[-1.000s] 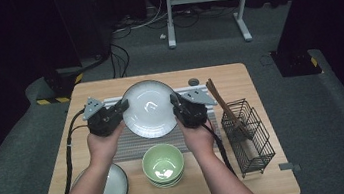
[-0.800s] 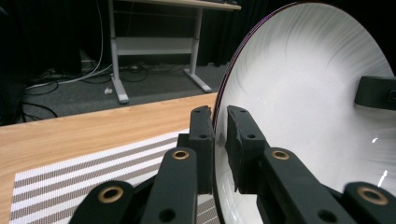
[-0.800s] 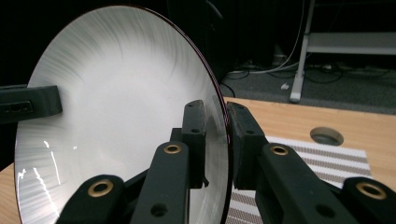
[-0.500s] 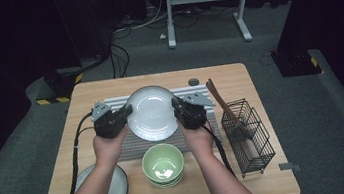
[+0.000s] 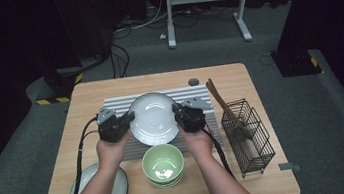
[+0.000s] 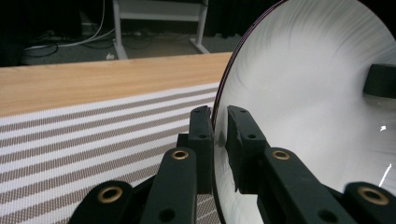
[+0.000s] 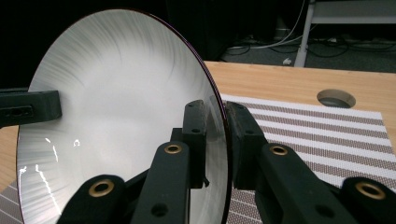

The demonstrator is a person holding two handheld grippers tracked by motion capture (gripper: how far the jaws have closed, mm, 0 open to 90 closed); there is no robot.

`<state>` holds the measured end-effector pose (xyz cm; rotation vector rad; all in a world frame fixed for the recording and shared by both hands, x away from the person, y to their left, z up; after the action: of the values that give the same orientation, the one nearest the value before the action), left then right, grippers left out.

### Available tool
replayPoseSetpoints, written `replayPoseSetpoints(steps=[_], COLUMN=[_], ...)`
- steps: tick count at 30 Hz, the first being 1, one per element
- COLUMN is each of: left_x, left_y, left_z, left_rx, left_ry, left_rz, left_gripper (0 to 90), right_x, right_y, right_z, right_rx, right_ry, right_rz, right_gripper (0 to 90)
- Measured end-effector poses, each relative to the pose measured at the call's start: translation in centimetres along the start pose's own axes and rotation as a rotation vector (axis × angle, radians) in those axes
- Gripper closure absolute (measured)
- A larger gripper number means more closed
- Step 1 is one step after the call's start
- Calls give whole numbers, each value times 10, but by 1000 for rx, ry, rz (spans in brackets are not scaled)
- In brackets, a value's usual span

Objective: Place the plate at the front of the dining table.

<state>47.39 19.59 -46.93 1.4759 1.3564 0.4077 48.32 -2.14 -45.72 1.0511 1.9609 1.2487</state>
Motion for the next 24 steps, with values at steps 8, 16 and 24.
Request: replayPoseSetpoints(steps=[8, 16, 24], left_x=[5, 10, 11], left_y=[-13, -25, -30], left_z=[9, 15, 20], left_rx=[70, 127, 158], left_ry=[40, 67, 83], left_rz=[2, 6, 19], left_gripper=[797, 797, 798], right_x=[0, 1, 2], right_y=[-16, -28, -36], right_z=[8, 14, 17], right_rx=[37, 61, 83], right_ry=[4, 4, 0], right_rz=[5, 7, 7], right_gripper=[787, 786, 784])
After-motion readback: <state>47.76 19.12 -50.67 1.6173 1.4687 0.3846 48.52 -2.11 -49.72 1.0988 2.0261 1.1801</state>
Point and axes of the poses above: each handheld gripper's, and its own axes: z roughly forward along the jaws, y roughly out of its top, x roughly to its left, the point moved 6 cm from there along z, roughly forward along the jaws, and after that the axes turned 13 degrees about -z, right-handed, at the moved point
